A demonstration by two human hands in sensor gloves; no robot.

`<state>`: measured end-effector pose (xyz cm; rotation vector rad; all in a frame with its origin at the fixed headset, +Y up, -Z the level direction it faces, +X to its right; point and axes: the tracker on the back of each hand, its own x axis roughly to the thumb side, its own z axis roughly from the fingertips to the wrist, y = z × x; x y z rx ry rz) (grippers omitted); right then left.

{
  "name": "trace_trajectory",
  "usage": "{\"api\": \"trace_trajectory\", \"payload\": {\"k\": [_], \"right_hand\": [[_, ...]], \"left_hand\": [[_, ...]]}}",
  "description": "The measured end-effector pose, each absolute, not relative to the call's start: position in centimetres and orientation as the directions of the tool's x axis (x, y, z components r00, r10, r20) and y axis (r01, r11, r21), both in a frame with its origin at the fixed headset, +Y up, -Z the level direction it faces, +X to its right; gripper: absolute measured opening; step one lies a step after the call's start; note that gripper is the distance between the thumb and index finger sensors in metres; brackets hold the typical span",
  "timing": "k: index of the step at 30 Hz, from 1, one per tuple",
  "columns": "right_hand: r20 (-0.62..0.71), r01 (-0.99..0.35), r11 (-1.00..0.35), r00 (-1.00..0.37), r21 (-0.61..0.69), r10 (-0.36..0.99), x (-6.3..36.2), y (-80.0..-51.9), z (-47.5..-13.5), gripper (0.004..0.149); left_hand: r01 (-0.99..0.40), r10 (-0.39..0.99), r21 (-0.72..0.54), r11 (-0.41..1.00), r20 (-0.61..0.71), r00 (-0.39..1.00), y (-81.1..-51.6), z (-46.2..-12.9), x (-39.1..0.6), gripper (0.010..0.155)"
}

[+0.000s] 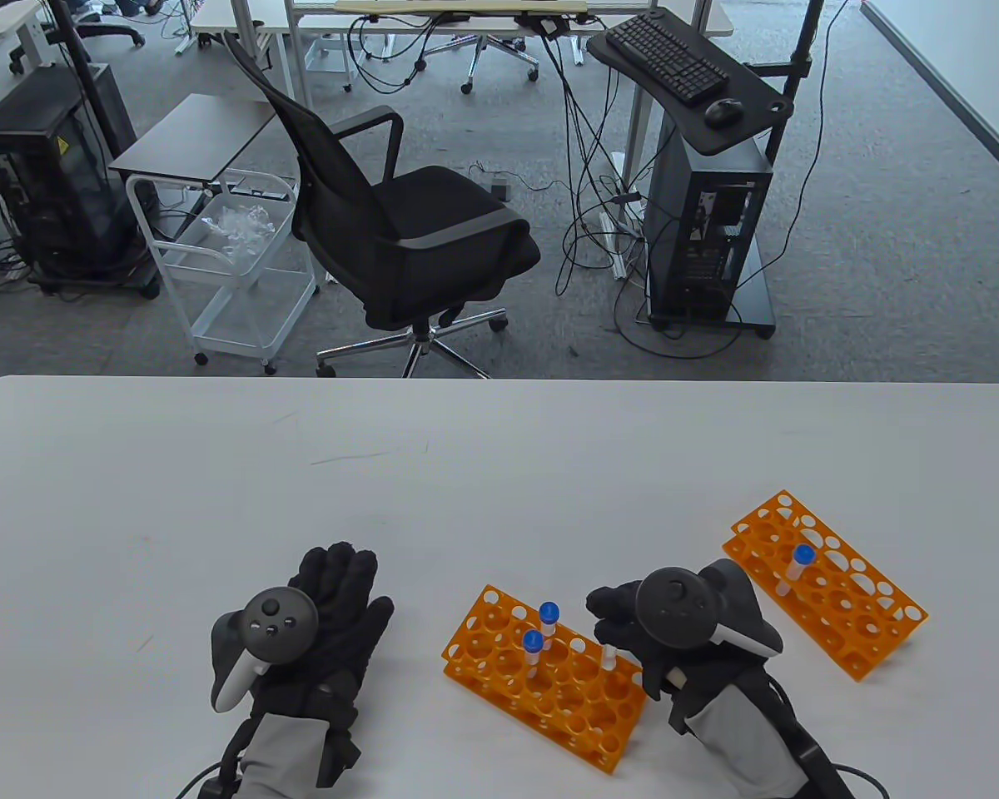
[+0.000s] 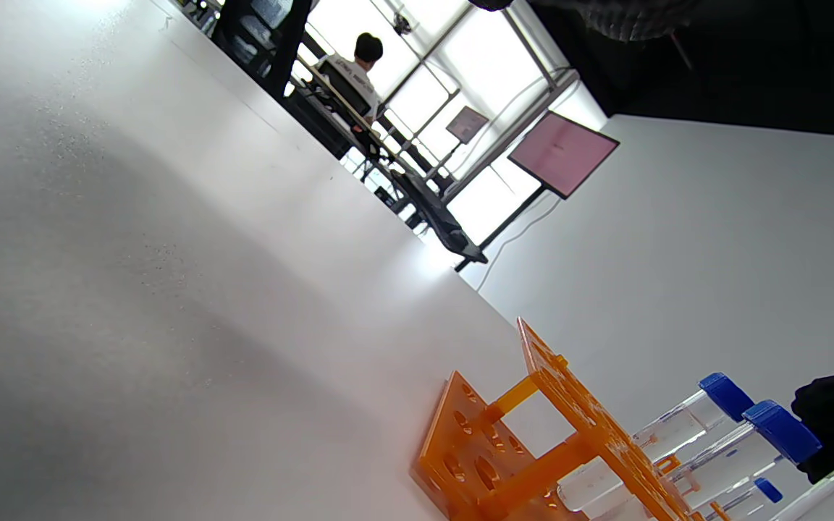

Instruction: Transfer 4 test tubes between racks (Right hand only)

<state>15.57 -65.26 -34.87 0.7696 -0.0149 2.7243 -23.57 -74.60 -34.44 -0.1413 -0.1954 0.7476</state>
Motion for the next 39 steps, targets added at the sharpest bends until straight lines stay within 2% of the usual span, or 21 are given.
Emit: {"api": "trace_trajectory", "payload": {"k": [12,23,39], "right_hand": [[0.502,-0.394,-0.919,-0.800,-0.029,0.328,17.5,-63.4,-34.7,0.046],[0.437,-0.463,-0.877,-0.821,-0.129,0.368,21.0,-61.8,-34.9,0.046],[0.316,-0.473,-0.841,-0.866,-0.262,0.388,26.1,-60.7,-35.0,0.046]], "left_hand": [[-0.660,0.686,-0.196,0.725,0.124,0.717,-74.6,-34.4,-23.6,0.067],[-0.659,0.685,-0.197,0.726,0.124,0.718,-74.6,-34.4,-23.5,0.067],[-0.659,0.685,-0.197,0.726,0.124,0.718,-74.6,-34.4,-23.5,0.067]]}}
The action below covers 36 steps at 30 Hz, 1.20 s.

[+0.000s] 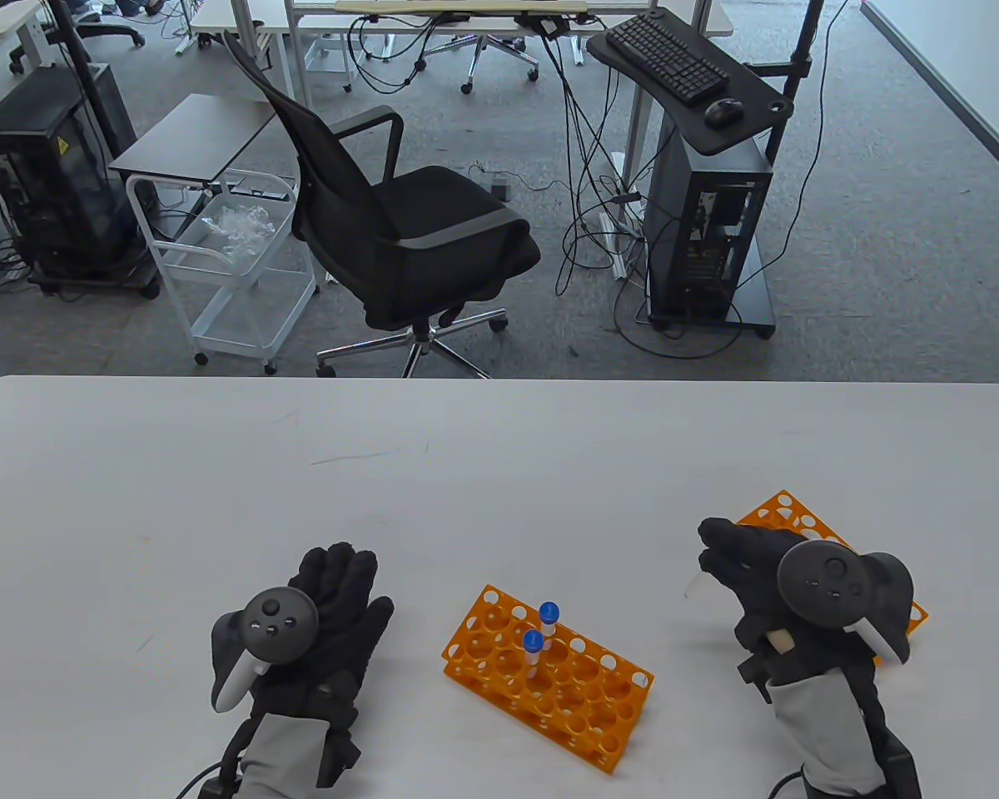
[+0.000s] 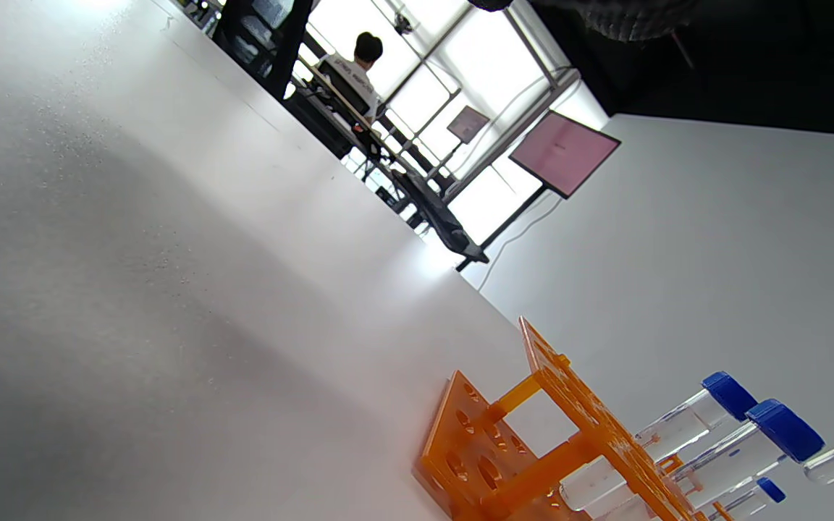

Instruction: Transfer 4 test tubes between racks (Right hand only)

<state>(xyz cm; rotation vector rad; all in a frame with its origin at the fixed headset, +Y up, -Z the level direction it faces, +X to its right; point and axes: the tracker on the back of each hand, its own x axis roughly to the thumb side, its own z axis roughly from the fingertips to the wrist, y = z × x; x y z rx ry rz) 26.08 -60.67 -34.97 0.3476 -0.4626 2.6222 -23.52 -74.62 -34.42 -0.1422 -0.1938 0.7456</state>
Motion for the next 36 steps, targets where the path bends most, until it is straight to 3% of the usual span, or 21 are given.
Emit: {"api": "trace_trajectory", "payload": {"k": [36], "right_hand": [[0.010,-0.358,-0.853,-0.924,-0.379,0.383,34.3,-62.4,-35.5,0.045]], "left_hand": [[-0.658,0.685,-0.197,0.727,0.124,0.718,-74.6,-34.4,-23.5,0.067]]}}
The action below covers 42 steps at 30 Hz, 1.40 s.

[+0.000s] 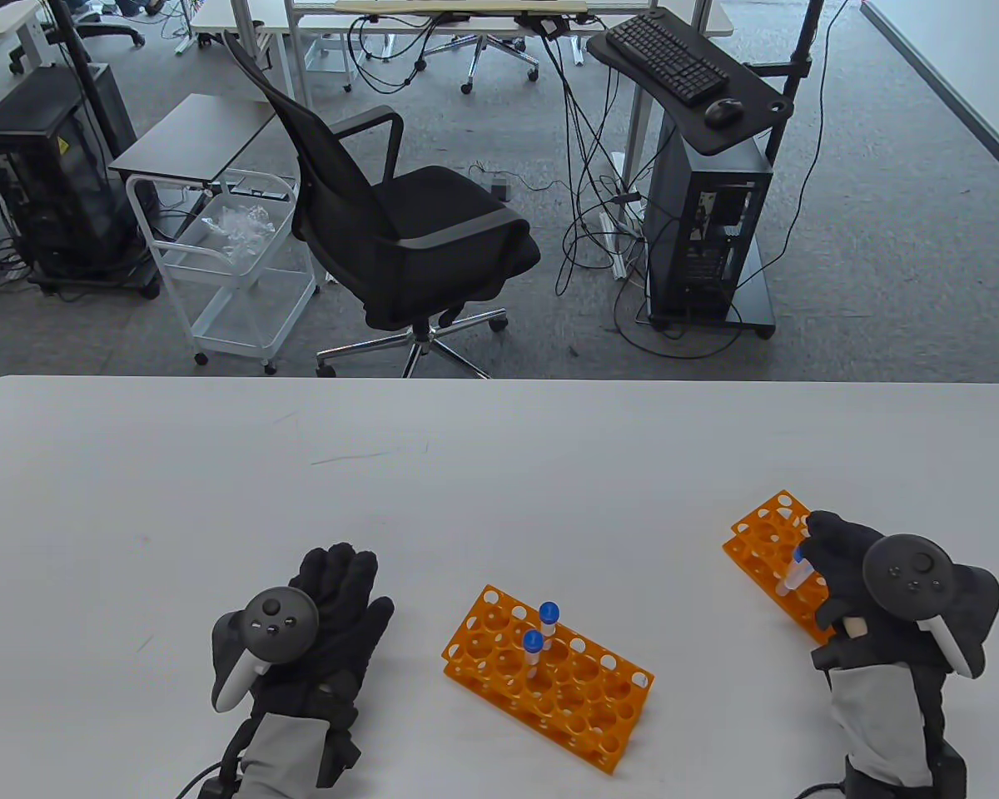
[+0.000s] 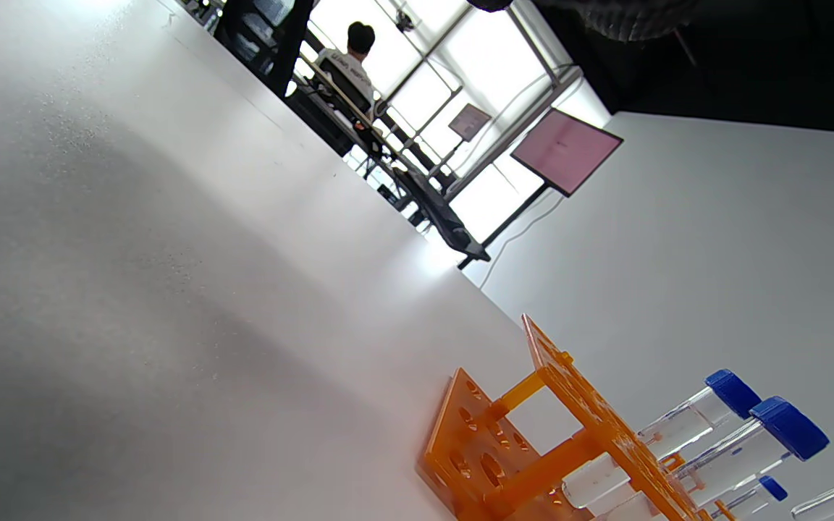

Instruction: Transfer 4 test tubes between racks (Right hand only)

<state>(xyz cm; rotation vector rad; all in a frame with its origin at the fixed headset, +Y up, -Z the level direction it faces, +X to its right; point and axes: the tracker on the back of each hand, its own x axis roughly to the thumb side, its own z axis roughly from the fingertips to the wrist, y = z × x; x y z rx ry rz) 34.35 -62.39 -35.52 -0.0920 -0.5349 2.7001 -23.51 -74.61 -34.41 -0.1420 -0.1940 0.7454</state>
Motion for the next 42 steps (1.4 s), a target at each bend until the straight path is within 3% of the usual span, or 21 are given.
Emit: {"api": "trace_trajectory", "payload": {"k": [42], "right_hand": [[-0.130,-0.314,-0.896,-0.920,-0.314,0.368,36.8,-65.8,-36.8,0.046]], "left_hand": [[-0.661,0.687,-0.197,0.724,0.122,0.716,-74.6,-34.4,-23.5,0.067]]}}
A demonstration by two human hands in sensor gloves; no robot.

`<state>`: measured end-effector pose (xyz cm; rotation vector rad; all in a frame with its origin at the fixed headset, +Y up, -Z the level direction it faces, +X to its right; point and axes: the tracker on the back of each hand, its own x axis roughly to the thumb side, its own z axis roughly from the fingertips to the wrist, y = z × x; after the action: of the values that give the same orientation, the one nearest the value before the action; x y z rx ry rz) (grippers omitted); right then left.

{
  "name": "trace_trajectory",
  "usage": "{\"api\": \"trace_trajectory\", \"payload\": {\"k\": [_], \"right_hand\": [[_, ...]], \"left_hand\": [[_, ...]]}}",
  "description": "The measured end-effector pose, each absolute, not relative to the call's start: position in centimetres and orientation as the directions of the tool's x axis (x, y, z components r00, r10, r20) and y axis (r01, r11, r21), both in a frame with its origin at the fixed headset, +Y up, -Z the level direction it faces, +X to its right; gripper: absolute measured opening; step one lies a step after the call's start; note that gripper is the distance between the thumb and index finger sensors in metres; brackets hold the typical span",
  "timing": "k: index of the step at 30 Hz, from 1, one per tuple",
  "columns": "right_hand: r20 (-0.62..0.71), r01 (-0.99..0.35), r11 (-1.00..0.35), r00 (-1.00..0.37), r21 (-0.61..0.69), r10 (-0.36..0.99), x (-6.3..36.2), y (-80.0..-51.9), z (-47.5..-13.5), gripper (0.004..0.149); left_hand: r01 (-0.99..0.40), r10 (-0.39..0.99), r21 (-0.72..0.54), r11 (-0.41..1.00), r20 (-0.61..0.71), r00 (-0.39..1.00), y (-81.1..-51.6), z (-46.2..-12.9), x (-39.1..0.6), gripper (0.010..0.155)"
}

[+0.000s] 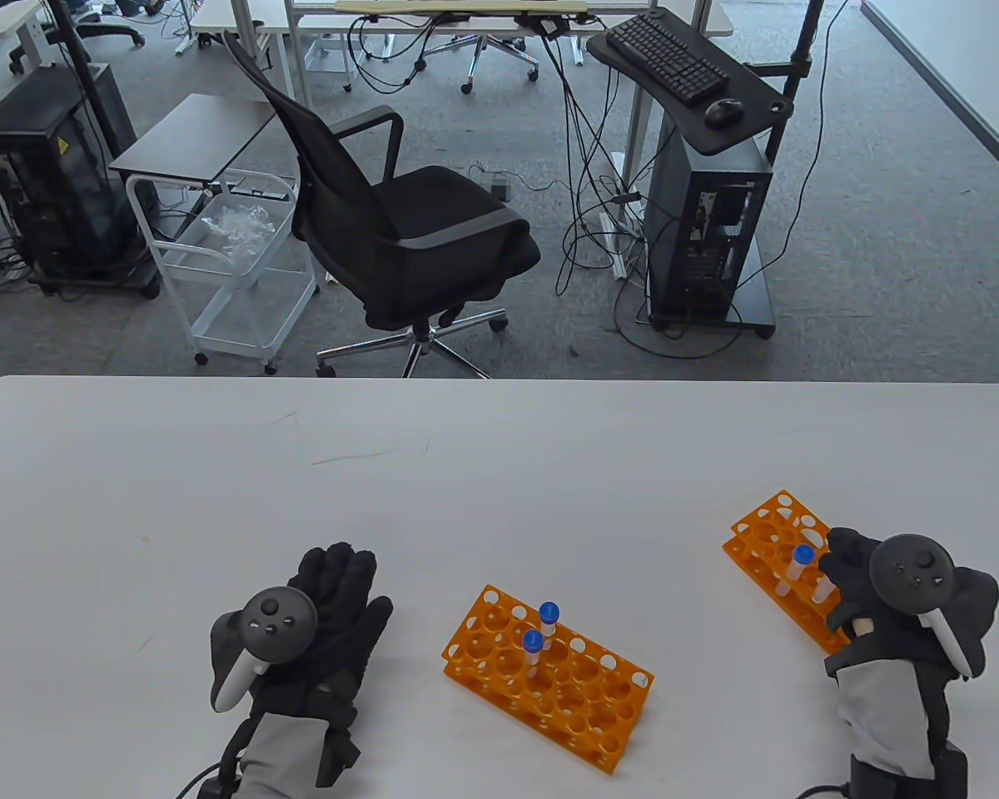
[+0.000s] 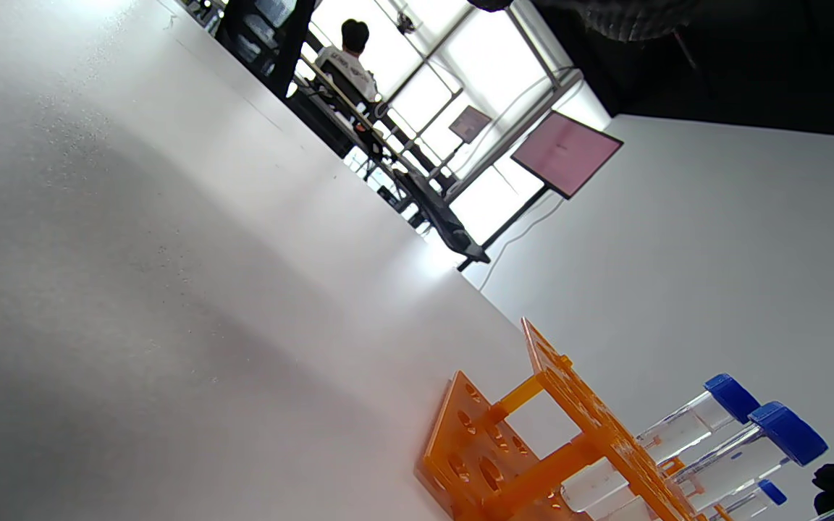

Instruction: Transfer 4 test tubes between racks (Right hand only)

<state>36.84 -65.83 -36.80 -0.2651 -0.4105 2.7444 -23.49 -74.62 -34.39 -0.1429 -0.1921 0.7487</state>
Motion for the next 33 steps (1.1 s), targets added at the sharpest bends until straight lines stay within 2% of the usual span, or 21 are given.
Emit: {"api": "trace_trajectory", "payload": {"k": [33], "right_hand": [[-0.166,-0.334,-0.915,-0.912,-0.228,0.375,36.7,-67.0,-37.0,0.047]], "left_hand": [[-0.661,0.687,-0.197,0.724,0.122,0.716,-74.6,-34.4,-23.5,0.067]]}}
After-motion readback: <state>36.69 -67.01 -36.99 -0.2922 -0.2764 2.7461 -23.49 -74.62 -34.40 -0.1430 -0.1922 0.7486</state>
